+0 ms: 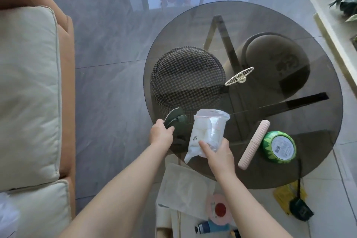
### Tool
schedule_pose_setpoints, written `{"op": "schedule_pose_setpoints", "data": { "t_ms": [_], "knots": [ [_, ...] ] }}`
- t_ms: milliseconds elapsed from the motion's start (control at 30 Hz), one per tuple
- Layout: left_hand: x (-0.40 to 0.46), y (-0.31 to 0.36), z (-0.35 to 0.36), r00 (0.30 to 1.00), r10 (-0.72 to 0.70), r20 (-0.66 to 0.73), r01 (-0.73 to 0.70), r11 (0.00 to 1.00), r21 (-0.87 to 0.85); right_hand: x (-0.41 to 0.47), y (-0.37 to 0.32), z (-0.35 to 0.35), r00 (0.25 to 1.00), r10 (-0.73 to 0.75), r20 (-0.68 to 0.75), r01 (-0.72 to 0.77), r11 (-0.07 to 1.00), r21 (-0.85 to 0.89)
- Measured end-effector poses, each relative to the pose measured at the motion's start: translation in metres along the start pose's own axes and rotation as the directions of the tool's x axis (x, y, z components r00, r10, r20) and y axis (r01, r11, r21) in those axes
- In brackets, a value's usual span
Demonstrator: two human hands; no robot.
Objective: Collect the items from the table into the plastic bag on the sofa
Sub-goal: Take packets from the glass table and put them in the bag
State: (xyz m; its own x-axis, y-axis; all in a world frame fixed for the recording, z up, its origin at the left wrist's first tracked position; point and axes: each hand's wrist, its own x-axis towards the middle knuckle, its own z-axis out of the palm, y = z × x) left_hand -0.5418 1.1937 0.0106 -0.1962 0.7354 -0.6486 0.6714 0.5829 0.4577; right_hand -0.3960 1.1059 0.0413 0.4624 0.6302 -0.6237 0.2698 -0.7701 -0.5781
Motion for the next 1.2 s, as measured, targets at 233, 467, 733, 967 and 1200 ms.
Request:
{"op": "schedule_pose_setpoints", "data": {
  "t_ms": [233,467,733,967,1200],
  "knots": [
    [-0.039,-0.055,-0.072,0.994,-0.108,0.032,0.112,0.916,-0.385,-0.05,-0.043,0.02,0.989,-0.098,0.113,0.098,0.995,0.002],
    [-0.08,-0.147,-0.176,0.982,-0.186,-0.001,0.156,0.823,-0.547,-0.133,-0.081,0.088,0.947,-0.175,0.268,0.173,0.984,0.031],
    [-0.156,-0.287,-0.282,0.938,-0.329,-0.109,0.131,0.627,-0.768,-0.242,-0.111,0.199,0.836,-0.276,0.474,0.342,0.938,-0.056],
    [-0.214,-0.4,-0.33,0.823,-0.535,-0.189,0.089,0.451,-0.888,-0.332,-0.134,0.288,0.681,-0.311,0.663,0.518,0.844,-0.136],
    [-0.219,-0.505,-0.345,0.665,-0.745,-0.041,0.148,0.186,-0.971,-0.406,-0.126,0.386,0.578,-0.258,0.774,0.641,0.731,-0.235]
  ]
}}
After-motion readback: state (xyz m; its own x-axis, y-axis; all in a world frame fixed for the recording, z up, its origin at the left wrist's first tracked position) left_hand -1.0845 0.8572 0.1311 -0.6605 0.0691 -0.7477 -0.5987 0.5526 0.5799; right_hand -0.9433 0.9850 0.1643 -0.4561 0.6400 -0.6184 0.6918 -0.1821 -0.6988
